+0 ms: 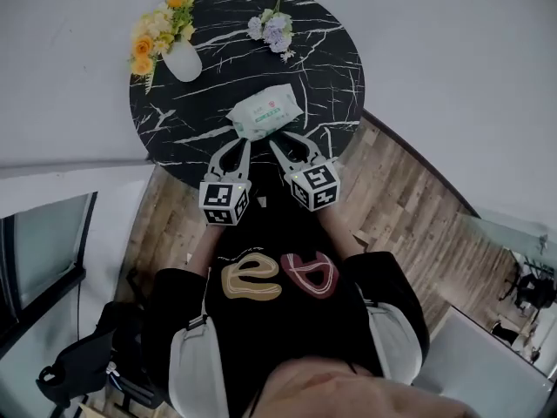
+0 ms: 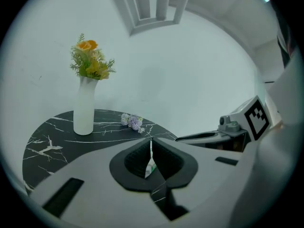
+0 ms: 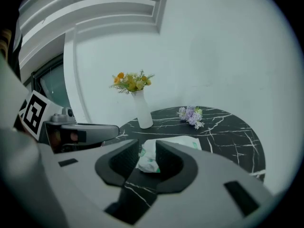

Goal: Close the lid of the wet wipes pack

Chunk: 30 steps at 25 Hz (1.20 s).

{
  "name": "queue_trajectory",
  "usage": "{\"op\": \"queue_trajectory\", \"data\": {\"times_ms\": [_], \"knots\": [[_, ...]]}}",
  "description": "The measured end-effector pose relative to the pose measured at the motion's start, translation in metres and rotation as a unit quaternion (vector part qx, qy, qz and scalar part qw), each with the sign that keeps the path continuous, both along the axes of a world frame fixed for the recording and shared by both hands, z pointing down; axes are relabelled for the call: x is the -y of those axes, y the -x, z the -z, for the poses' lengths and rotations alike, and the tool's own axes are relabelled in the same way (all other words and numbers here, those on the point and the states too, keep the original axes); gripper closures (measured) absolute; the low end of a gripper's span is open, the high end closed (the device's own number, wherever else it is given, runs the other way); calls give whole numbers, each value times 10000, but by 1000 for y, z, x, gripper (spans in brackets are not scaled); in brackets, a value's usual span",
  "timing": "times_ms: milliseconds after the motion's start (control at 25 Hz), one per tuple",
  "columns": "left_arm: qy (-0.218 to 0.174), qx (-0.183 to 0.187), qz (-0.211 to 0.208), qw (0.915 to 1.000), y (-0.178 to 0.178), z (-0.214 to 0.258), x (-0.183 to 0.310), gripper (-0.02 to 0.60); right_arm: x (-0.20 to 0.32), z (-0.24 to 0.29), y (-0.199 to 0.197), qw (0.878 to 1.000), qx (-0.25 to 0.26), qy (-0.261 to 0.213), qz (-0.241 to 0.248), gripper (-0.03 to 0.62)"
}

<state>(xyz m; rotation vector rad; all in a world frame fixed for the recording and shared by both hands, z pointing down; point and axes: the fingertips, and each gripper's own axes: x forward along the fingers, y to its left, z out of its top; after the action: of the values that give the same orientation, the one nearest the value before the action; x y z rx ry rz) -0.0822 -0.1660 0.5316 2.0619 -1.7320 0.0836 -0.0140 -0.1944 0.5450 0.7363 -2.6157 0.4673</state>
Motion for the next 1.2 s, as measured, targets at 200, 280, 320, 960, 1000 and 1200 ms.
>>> {"op": "queue_trajectory", "data": {"times_ms": [200,280,320,960,1000,1200], "knots": [[-111,9,-72,9999,-6,8,-15,558,-19,7,-9,9994,67,-210,-272,538],[-139,46,-118,9998,-8,9,-20,558,-26,8,-10,9993,60,-230,-290,549],[-137,56,-144,9998,-9,8,-23,558,-30,7,-10,9993,36,-230,-280,549],[-182,65,-371,9991,-21,1,-42,558,-46,8,-11,9969,-114,-626,-465,583],[-179,72,-372,9991,-21,1,-42,558,-47,8,-11,9969,-110,-621,-478,583],[-147,19,-418,9990,-21,-3,-44,558,-50,6,-6,9971,-187,-650,-359,583]]}}
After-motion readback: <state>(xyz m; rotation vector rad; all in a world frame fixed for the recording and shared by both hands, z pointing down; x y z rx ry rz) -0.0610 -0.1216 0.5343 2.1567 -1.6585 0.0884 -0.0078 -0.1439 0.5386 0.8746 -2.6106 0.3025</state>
